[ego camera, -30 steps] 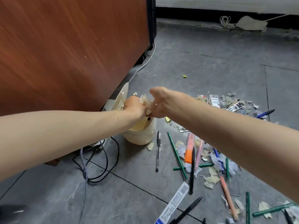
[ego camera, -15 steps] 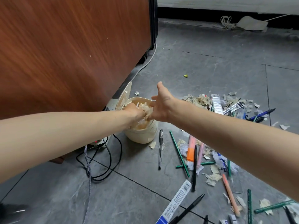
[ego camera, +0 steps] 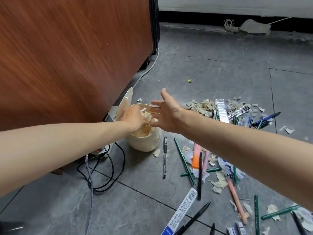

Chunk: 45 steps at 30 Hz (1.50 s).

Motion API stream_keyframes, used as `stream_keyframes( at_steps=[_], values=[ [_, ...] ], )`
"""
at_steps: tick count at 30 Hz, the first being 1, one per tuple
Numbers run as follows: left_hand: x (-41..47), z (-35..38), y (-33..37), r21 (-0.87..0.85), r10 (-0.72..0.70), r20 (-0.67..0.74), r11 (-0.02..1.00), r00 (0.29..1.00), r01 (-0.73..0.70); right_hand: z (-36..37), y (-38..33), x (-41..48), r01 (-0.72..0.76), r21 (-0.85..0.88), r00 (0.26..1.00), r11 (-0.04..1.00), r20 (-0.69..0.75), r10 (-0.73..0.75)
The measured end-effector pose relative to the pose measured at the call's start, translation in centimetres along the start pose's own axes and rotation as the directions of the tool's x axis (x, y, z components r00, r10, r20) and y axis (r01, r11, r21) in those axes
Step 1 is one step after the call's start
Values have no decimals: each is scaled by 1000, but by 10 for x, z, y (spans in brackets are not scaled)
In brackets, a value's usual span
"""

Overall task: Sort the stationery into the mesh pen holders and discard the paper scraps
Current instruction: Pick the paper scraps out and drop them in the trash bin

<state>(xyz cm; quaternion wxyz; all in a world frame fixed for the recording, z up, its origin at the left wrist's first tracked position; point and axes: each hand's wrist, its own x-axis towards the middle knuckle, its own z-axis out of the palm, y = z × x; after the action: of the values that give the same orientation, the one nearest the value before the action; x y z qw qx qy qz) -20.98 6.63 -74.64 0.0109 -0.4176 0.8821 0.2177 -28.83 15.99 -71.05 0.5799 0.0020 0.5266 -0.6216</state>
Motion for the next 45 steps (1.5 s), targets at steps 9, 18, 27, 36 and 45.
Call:
stream_keyframes(
  at_steps=[9, 18, 27, 36, 45],
  values=[
    [6, 3, -6, 157, 105, 144, 979, 984, -128, -9, 1, 6, 56, -103, 998, 993, -29, -59],
    [-10, 6, 31, 23, 273, -174, 962, 946, -274, -58, -9, -20, 93, -229, 987, 969, -105, -120],
    [-53, 69, 123, 77, 463, 206, 871, 862, -486, -169, -5, -103, -23, -404, 932, 915, -341, -127],
    [-101, 158, 207, 19, 594, 581, 674, 556, -739, -295, 45, -212, -300, -446, 808, 843, -589, -24],
    [-168, 232, 241, 89, 484, 804, 477, 346, -874, -371, 131, -266, -596, -620, 715, 510, -699, -13]
  ],
)
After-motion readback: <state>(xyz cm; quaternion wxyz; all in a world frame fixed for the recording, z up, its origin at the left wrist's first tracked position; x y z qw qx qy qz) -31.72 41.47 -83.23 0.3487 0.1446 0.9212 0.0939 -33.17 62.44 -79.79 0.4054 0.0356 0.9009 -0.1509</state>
